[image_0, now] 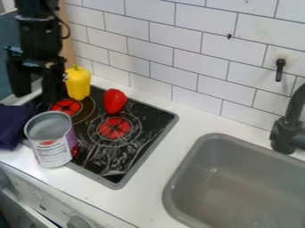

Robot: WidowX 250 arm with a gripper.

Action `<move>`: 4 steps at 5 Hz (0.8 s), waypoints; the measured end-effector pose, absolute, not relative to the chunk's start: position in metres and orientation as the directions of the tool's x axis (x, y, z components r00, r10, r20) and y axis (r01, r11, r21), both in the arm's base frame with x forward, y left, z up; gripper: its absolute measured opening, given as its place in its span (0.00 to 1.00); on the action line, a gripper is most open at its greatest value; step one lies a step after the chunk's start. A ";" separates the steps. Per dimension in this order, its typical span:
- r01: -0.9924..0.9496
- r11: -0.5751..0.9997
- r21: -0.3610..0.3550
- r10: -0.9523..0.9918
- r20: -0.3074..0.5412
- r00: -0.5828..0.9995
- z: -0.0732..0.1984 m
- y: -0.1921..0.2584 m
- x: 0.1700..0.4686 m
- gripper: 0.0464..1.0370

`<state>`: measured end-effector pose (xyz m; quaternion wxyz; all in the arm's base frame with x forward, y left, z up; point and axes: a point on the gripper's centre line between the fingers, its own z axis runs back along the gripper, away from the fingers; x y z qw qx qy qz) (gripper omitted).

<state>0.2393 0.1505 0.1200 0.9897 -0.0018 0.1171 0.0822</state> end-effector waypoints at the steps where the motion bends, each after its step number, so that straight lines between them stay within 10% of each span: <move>1: -0.200 0.979 0.028 0.200 -0.268 0.943 0.118 0.167 0.235 0.97; 4: -0.234 0.968 0.092 0.252 -0.356 0.900 0.117 0.229 0.219 0.97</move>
